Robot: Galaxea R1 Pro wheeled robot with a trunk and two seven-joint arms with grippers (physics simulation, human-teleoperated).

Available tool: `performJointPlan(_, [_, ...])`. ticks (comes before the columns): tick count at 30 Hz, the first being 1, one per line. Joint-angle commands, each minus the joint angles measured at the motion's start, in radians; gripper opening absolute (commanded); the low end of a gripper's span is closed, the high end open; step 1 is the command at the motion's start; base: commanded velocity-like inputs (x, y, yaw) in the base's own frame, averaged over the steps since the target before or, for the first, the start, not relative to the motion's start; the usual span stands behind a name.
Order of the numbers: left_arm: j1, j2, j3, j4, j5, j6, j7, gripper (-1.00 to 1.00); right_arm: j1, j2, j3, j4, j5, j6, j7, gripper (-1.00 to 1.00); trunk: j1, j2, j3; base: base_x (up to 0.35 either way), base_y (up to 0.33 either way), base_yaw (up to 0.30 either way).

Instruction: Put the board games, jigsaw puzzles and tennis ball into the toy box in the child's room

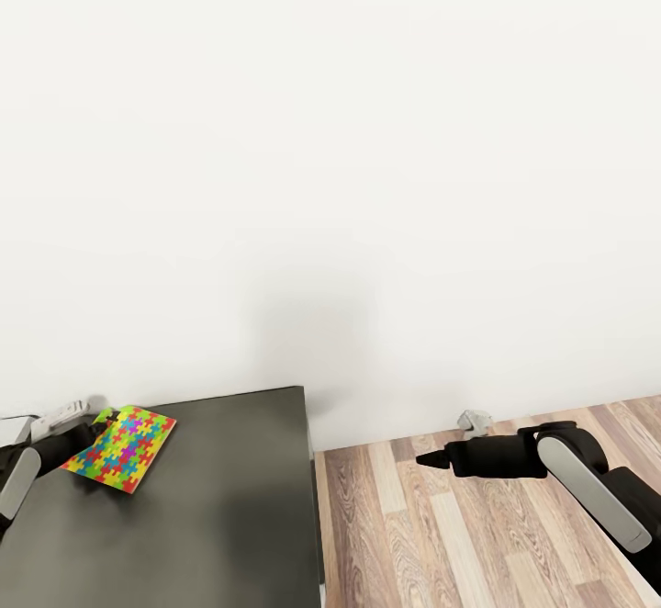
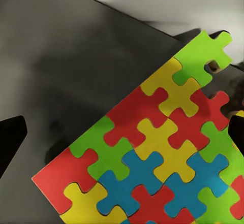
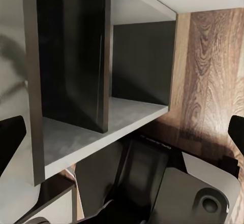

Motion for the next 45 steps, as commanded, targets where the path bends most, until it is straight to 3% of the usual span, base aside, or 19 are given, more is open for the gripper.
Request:
performJointPlan(1, [0.000, -0.001, 0.003, 0.061, 0.008, 0.006, -0.007, 1.00, -0.001, -0.001, 0.001, 0.000, 0.010, 0.002, 0.010, 1.00, 0.002, -0.001, -0.002, 0.000, 0.000, 0.000])
performJointPlan(20, [0.000, -0.020, 0.002, 0.062, 0.006, 0.003, -0.015, 1.00, -0.002, 0.000, 0.000, 0.000, 0.010, 0.005, 0.009, 1.00, 0.002, -0.001, -0.002, 0.000, 0.000, -0.047])
performJointPlan(45, [-0.001, -0.023, 0.001, 0.062, 0.006, 0.002, -0.019, 1.00, -0.001, 0.001, 0.001, 0.000, 0.011, 0.004, 0.009, 1.00, 0.002, -0.001, -0.002, 0.000, 0.000, -0.034])
